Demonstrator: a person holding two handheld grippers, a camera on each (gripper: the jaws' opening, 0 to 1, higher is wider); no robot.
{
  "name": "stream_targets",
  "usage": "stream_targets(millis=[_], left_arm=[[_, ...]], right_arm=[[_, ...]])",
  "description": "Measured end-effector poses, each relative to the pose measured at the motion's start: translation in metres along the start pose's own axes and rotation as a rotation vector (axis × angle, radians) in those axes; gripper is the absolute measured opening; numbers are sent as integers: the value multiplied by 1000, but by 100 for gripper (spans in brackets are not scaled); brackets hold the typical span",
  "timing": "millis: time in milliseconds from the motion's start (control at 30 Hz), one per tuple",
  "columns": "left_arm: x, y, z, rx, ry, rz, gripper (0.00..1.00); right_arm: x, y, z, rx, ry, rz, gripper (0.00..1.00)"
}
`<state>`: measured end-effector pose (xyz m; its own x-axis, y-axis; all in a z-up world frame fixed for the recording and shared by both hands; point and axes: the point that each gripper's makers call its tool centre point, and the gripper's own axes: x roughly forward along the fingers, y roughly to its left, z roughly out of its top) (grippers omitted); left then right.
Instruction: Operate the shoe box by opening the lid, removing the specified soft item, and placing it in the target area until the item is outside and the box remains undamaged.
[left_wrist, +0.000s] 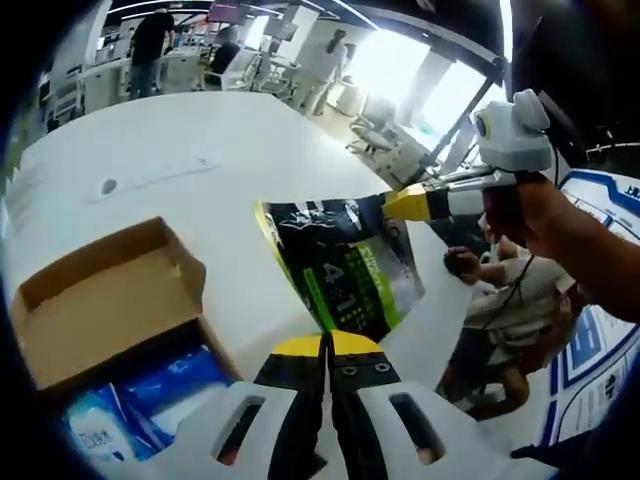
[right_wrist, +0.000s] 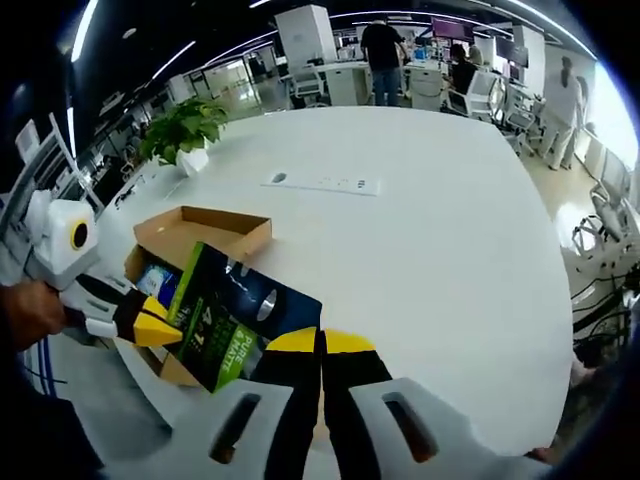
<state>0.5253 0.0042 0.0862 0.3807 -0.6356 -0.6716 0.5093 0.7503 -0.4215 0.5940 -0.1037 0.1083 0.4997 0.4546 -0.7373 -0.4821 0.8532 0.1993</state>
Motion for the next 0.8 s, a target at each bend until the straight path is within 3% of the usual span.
stream_targets(millis=[367,800], left_arm=[[40,15,-6,-32,42,25,0],[79,31,-24,-22,124,79,0]], right_arm=[[36,-28,-9,-6,38,-6,0],[72,-50,-37,-6,110,-13,0]])
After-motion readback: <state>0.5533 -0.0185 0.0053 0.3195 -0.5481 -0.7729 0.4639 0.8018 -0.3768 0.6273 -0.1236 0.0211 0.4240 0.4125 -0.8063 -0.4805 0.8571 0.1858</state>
